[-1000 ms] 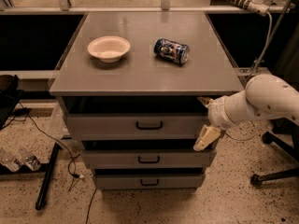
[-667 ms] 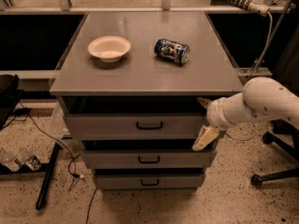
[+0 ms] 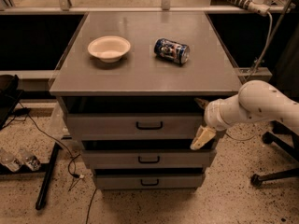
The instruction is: Open top drawer
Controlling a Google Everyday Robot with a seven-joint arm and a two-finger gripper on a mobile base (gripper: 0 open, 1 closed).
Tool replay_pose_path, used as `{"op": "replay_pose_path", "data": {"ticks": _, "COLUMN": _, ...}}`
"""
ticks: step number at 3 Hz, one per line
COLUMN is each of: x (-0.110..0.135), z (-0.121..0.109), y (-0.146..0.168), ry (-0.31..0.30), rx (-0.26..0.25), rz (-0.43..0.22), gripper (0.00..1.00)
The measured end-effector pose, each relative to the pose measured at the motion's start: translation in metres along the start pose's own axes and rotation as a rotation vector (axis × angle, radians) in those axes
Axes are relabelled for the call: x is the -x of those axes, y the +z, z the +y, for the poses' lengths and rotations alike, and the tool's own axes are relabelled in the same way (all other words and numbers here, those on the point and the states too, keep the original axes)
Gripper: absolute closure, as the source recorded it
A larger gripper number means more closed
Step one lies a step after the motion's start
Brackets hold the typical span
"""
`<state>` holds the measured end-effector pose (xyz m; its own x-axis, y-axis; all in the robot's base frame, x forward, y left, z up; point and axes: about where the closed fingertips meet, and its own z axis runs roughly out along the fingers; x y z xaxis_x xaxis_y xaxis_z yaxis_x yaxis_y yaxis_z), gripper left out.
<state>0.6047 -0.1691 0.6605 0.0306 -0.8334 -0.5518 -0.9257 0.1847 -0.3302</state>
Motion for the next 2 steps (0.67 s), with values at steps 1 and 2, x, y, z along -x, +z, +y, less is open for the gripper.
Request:
{"op": "replay_pose_path", "data": {"ticks": 1, "x": 0.0000, "z": 0.0000, "y": 0.0000, "ry": 0.000, "rx": 0.000, "rz": 0.000, "gripper": 0.19}}
{"op": "replay_pose_path", "data": {"ticks": 2, "x": 0.0002, "z": 0.0000, "y": 0.0000, "ry": 0.000, "rx": 0.000, "rz": 0.000, "gripper": 0.43}}
